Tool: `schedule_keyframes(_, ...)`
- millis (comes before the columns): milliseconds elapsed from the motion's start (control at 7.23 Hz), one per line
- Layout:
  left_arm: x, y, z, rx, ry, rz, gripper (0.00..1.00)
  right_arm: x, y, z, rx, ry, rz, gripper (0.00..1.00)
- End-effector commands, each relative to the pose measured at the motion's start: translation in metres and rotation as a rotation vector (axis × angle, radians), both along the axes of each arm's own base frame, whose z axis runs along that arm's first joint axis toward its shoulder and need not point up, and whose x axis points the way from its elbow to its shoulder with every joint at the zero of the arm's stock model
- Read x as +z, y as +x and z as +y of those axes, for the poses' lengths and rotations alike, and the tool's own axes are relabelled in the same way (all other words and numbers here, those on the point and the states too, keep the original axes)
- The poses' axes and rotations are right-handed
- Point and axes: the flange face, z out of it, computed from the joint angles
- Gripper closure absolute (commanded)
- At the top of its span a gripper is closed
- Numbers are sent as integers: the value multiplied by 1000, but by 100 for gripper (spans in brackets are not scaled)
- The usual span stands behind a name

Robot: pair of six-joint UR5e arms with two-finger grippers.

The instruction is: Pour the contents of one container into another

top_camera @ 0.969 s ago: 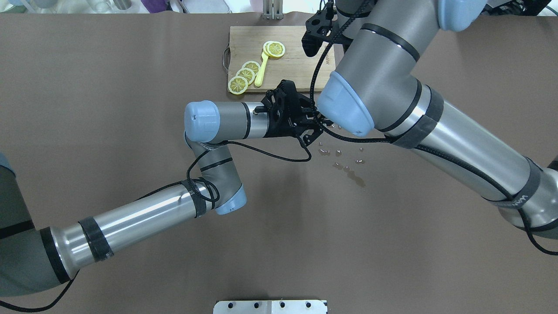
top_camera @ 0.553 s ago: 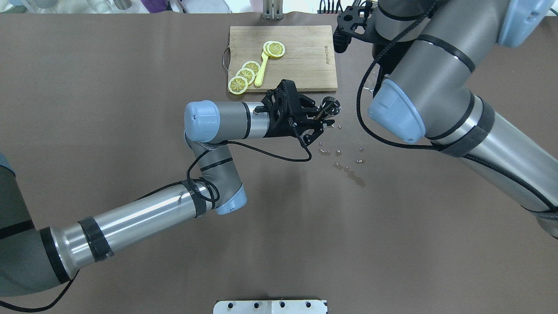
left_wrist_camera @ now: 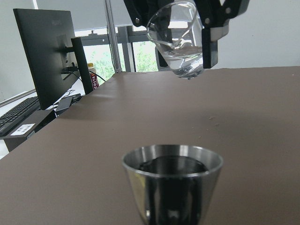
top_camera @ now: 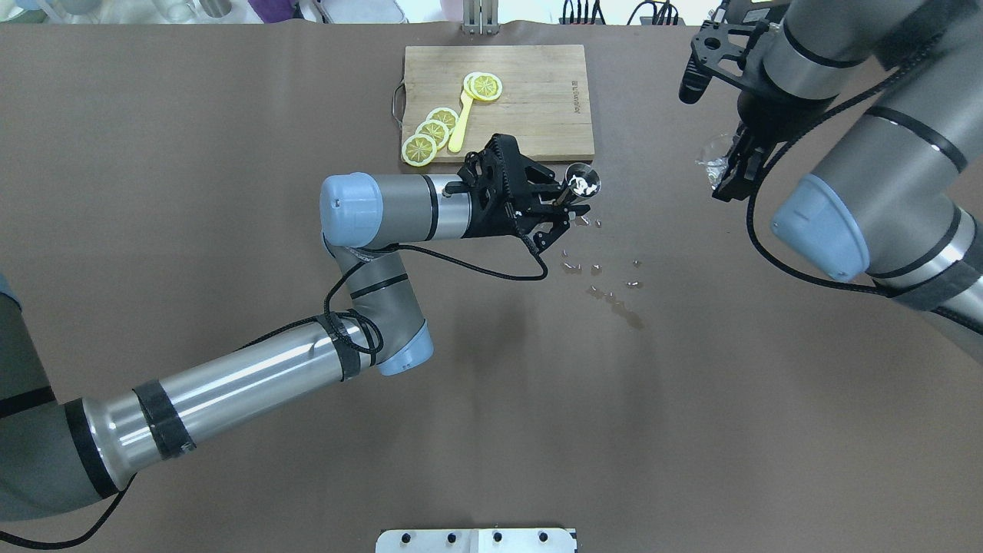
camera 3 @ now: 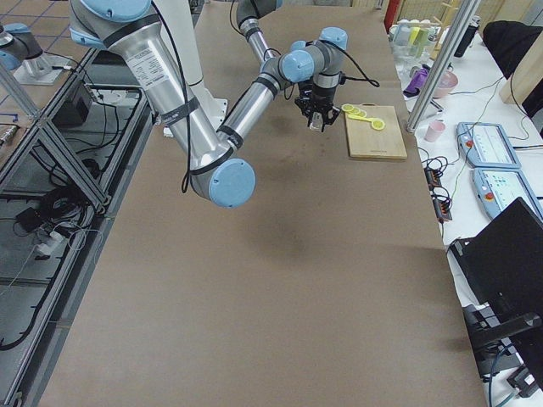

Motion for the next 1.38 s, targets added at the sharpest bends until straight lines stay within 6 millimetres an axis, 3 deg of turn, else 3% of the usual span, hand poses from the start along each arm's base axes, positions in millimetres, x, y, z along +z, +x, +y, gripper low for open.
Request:
schedule_keyframes(0, 13, -19, -2, -16, 3, 6, 100, 49, 31, 8, 14, 16, -76, 100)
schedule_keyframes(415, 53, -59, -1, -43, 1, 2, 100, 130, 67, 31, 58, 58, -165, 100)
schedule_keyframes(692, 79, -81, 6, -54, -5, -4, 100, 186, 75, 37, 120, 78, -230, 100)
schedule_keyframes(1107, 120, -131, 37, -143, -112, 67, 100, 261, 79, 39, 202, 87, -312, 100)
schedule_keyframes(1245, 136, -137, 42, -151, -173, 114, 100, 294, 82, 43, 213, 116, -353, 100)
